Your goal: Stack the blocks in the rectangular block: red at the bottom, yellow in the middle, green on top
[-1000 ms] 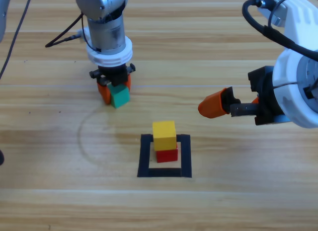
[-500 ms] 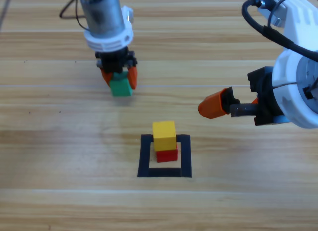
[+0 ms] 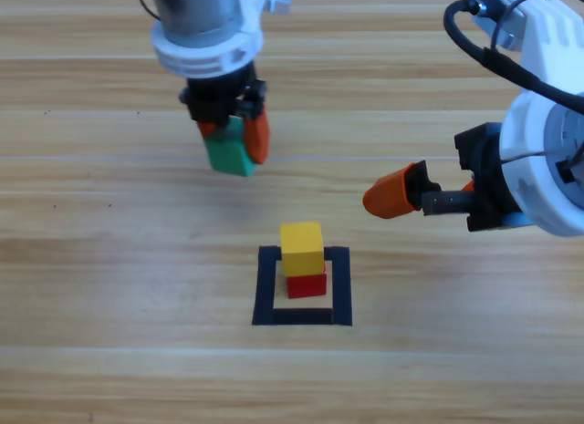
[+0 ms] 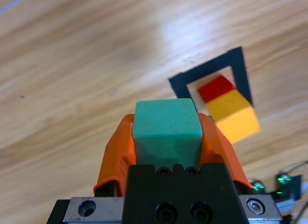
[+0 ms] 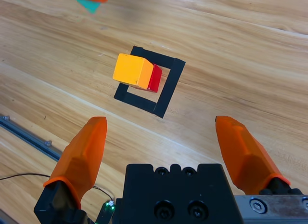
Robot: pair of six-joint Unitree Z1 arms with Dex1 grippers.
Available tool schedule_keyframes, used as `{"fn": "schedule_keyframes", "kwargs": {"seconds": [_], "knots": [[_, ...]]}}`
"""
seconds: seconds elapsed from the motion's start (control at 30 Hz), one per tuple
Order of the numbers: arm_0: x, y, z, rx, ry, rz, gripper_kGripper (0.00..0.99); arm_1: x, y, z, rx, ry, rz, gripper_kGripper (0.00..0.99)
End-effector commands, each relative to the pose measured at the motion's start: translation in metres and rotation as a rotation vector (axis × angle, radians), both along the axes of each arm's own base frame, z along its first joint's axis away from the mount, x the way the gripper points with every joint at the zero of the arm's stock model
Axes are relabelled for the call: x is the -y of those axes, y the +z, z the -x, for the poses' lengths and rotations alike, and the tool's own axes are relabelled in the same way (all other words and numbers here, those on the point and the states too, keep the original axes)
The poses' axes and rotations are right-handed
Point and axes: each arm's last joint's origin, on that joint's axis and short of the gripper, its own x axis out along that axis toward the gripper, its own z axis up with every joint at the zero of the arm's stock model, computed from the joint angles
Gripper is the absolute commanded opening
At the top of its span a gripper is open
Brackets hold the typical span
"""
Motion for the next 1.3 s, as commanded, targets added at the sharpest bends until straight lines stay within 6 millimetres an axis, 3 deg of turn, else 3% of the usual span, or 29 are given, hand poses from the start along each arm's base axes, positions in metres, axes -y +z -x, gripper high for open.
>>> {"fn": "schedule_keyframes", "kwargs": {"seconds": [0.03,0.27,0.47,1.1,1.3], "knots": [[0.029,0.014,0.037,0.009,0.087,0.002,0.0,0.005,-0.014,-0.006,-0.03,-0.023,0.024,0.99],[0.055,0.02,0.07,0.014,0.293,0.014,0.0,0.02,-0.008,0.003,-0.018,-0.029,0.009,0.99],[0.059,0.025,0.085,0.011,0.459,0.02,0.0,0.028,-0.006,0.007,-0.014,-0.033,0.005,0.99],[0.084,-0.026,0.065,-0.015,0.352,-0.068,0.0,0.034,-0.004,0.01,-0.009,-0.033,-0.003,0.99],[0.086,-0.028,0.064,-0.014,0.34,-0.069,0.0,0.034,-0.004,0.01,-0.009,-0.033,-0.003,0.99]]}}
